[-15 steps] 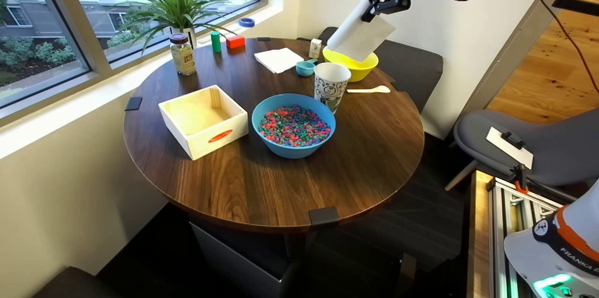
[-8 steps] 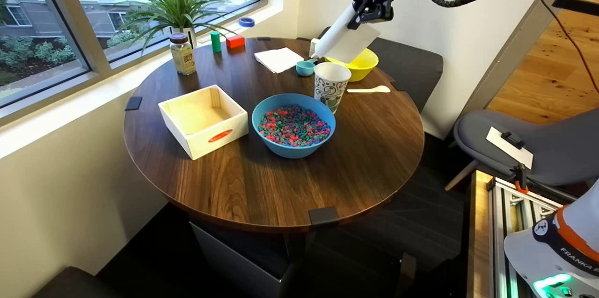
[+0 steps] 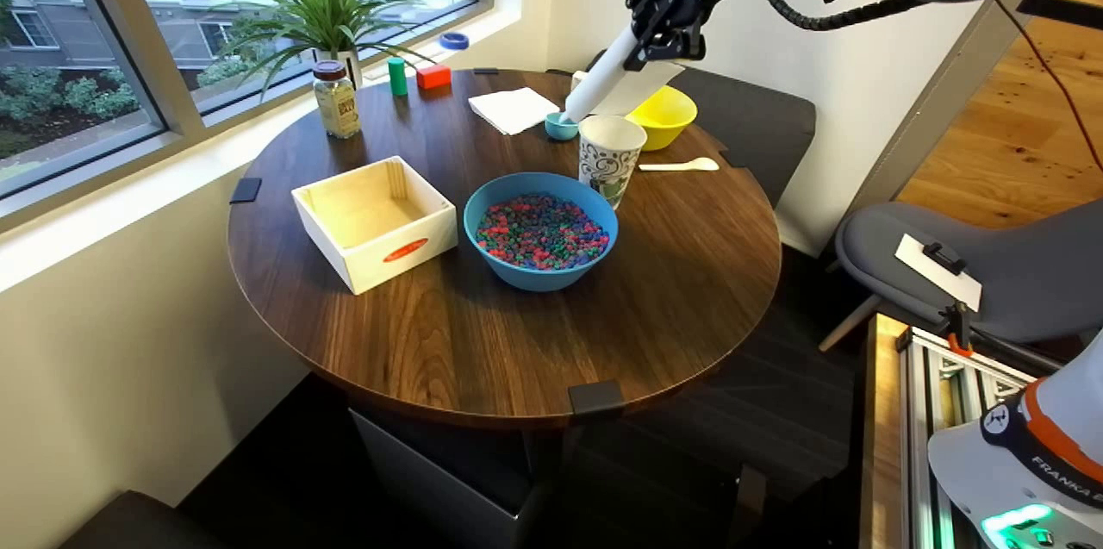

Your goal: Put the spoon and paper towel over the cup

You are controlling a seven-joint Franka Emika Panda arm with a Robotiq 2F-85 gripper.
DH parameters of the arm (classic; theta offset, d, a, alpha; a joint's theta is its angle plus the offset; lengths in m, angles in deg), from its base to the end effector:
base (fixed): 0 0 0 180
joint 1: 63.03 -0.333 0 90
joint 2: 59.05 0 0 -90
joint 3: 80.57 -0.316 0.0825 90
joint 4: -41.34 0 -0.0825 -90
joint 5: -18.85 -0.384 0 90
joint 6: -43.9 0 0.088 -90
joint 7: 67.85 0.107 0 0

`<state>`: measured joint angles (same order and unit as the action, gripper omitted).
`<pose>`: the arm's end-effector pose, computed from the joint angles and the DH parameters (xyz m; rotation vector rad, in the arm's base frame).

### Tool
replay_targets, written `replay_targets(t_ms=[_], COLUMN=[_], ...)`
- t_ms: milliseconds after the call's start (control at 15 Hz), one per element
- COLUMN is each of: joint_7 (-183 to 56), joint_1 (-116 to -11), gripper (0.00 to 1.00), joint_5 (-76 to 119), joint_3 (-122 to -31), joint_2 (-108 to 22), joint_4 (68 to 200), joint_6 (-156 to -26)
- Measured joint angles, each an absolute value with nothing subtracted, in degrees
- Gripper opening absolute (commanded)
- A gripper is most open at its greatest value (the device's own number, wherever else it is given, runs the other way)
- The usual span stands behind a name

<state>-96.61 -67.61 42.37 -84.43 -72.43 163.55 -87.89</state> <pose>0.5159 0.0705 0.5510 2.4269 1.1197 0.4388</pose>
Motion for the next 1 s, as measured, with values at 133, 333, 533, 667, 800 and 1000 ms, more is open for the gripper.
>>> replay_targets(t_ms=[133,333,533,667,800,1000], joint_7=[-95.74,-94.82,-94.16,-93.82,-93.58,-91.61], joint_1=[-67.62,-67.63,-67.63,-67.66,-67.69,-67.84], gripper=[0.01,0.01,0.01,0.01,0.01,0.01], joint_5=[42.69,42.7,42.7,42.7,42.7,42.69], joint_3=[-85.0,-85.59,-85.79,-85.82,-85.84,-86.13], joint_2=[-72.17,-71.6,-71.08,-70.88,-70.83,-70.84], joint_4=[163.56,163.59,163.71,163.86,164.06,164.13], joint_6=[-87.77,-87.21,-86.45,-85.94,-85.26,-83.62])
